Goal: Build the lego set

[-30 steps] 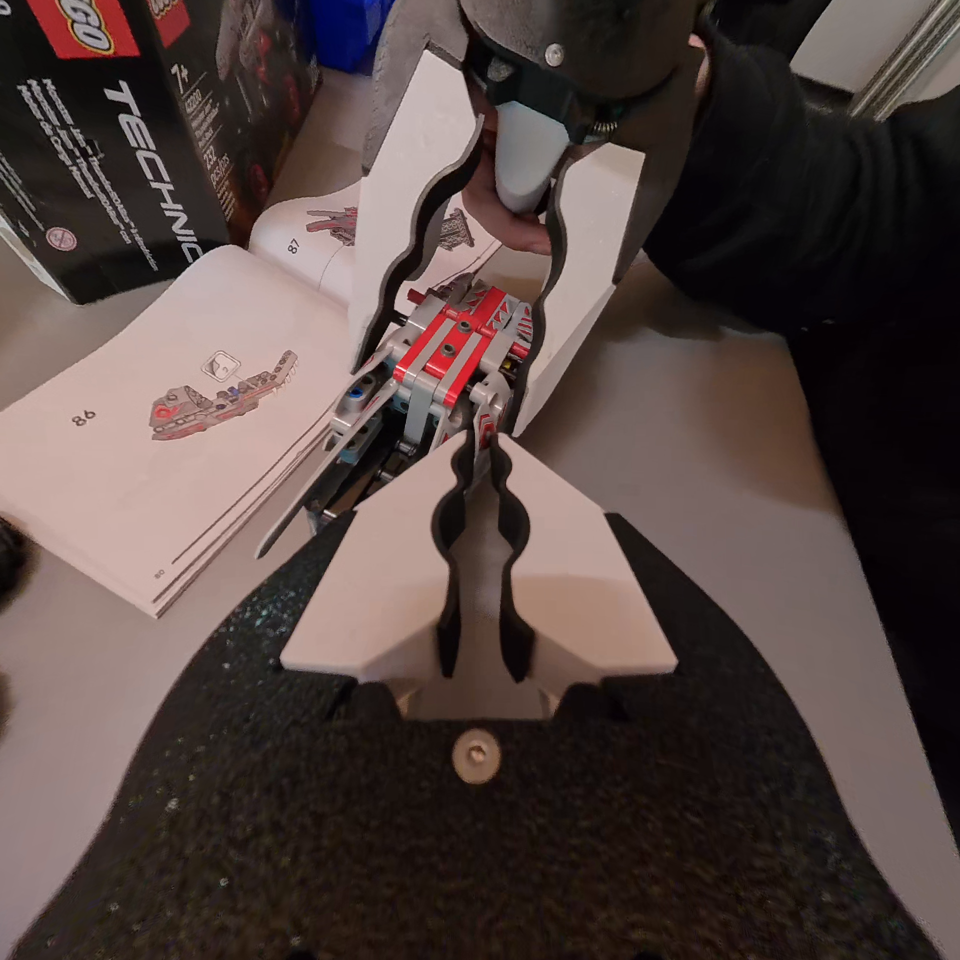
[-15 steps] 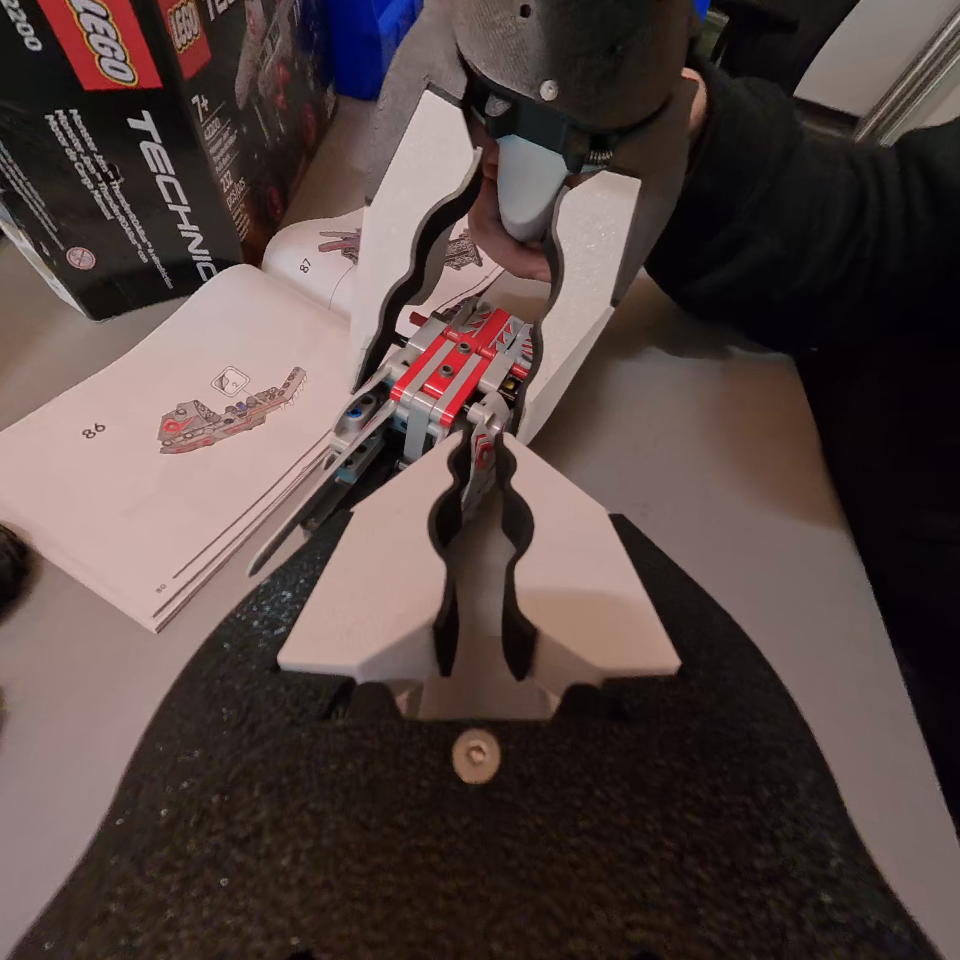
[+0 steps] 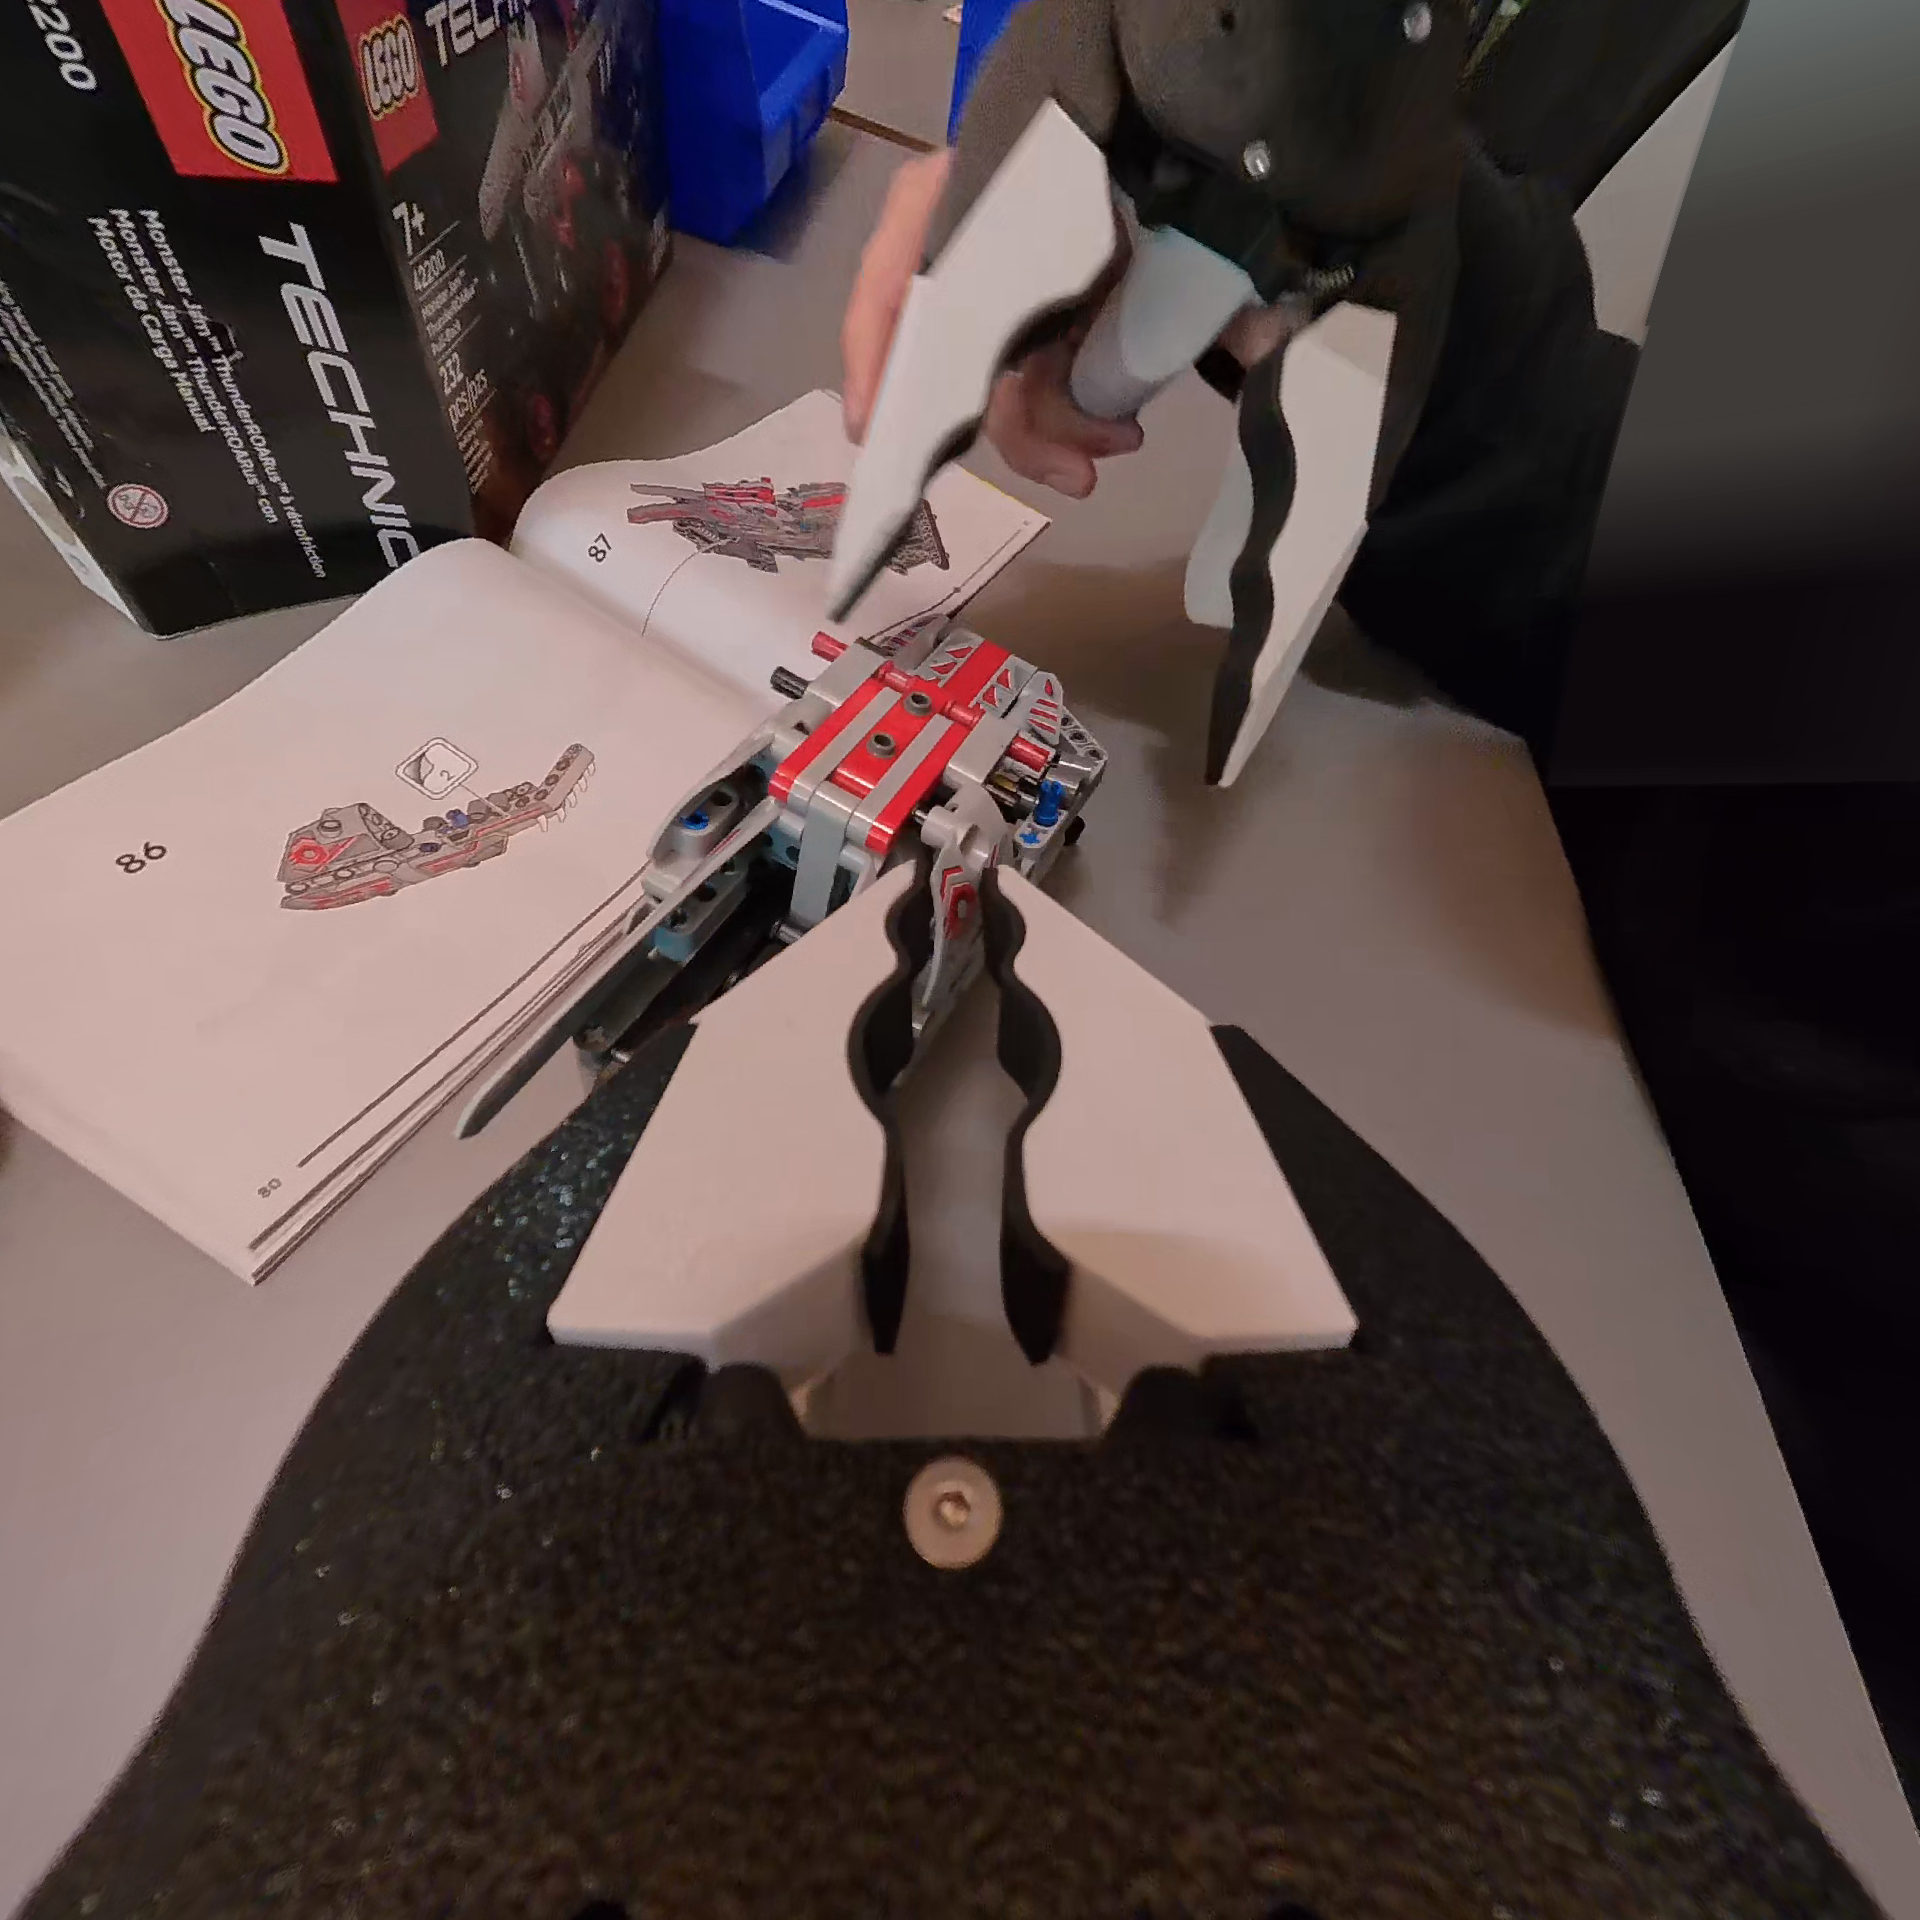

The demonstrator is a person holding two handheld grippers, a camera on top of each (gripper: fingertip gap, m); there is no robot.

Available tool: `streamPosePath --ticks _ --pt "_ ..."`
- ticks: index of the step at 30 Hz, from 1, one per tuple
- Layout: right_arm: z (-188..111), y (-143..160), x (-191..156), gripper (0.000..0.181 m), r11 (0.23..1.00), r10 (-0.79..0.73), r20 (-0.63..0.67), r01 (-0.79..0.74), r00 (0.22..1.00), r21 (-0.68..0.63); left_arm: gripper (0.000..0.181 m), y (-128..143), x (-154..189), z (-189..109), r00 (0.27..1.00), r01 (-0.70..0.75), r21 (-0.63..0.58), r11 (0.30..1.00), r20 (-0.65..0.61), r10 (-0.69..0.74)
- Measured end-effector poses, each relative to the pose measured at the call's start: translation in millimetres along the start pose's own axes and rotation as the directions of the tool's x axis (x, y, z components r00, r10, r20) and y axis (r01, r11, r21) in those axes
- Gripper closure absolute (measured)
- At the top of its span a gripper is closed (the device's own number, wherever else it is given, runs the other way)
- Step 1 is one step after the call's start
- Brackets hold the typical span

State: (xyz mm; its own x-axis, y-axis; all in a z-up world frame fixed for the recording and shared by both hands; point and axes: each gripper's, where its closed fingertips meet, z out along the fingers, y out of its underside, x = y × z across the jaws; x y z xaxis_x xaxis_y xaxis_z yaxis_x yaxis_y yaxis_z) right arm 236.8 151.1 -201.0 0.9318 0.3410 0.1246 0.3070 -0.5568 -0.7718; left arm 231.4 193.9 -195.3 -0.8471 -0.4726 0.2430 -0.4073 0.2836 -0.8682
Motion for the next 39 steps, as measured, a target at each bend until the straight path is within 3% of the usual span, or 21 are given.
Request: streamPosePath --ticks 4,7,10,13,16,18,22,25,29,31,35,39 --pt "-0.3 17.8 -15.2 0.093 0.986 -0.161 -0.171 0.166 0.972 0.019 0.174 -1.0 -0.7 -0.4 1.0 -0.001 0.01 1.0 0.005 0.001" --pt "-4.7 29.1 -2.6 0.102 0.944 -0.325 -0.377 0.32 0.867 -0.079 0.167 -2.1 -0.8 -1.5 1.0 -0.001 0.011 1.0 0.013 0.001" --pt "-1.4 28.8 -0.7 0.11 0.921 -0.375 -0.454 0.38 0.808 -0.083 0.159 -8.3 -1.6 -7.4 0.995 -0.056 -0.003 0.998 0.082 0.056" --pt "2.2 30.1 -1.3 0.115 0.857 -0.501 -0.482 0.491 0.719 -0.158 0.154 -15.4 -1.5 -18.7 0.955 -0.191 -0.057 0.98 0.221 0.199" --pt "1.8 28.8 2.1 0.121 0.827 -0.545 -0.502 0.527 0.672 -0.193 0.156 -22.7 12.5 -21.7 0.851 -0.383 -0.101 0.918 0.348 0.393" --pt "0.0 20.5 1.9 0.125 0.825 -0.531 -0.534 0.546 0.658 -0.146 0.161 -22.9 33.2 -4.4 0.775 -0.515 -0.124 0.848 0.355 0.522" --pt "3.0 20.0 4.7 0.129 0.798 -0.564 -0.55 0.579 0.617 -0.168 0.157 3.1 37.0 29.0 0.522 -0.699 -0.369 0.613 0.322 0.79" --pt "4.7 27.7 6.9 0.128 0.789 -0.585 -0.536 0.58 0.609 -0.202 0.156 6.0 30.2 35.8 0.321 -0.76 -0.463 0.456 0.344 0.883" --pt "-10.4 39.4 12.1 0.123 0.795 -0.586 -0.519 0.566 0.622 -0.22 0.157 7.0 30.7 45.5 0.154 -0.792 -0.51 0.335 0.364 0.919" --pt "-24.2 37.6 14.4 0.126 0.823 -0.541 -0.525 0.543 0.657 -0.168 0.156 5.6 28.3 45.5 0.07 -0.784 -0.551 0.285 0.379 0.923" --pt "-29.3 14.1 -5.1 0.135 0.911 -0.32 -0.474 0.404 0.82 0.084 0.158 2.0 32.0 47.6 0.14 -0.787 -0.492 0.373 0.446 0.884" --pt "-26.2 -3.8 -7.0 0.144 0.954 -0.099 -0.511 0.228 0.854 0.195 0.164 -4.3 26.0 40.2 0.154 -0.769 -0.476 0.427 0.51 0.846"
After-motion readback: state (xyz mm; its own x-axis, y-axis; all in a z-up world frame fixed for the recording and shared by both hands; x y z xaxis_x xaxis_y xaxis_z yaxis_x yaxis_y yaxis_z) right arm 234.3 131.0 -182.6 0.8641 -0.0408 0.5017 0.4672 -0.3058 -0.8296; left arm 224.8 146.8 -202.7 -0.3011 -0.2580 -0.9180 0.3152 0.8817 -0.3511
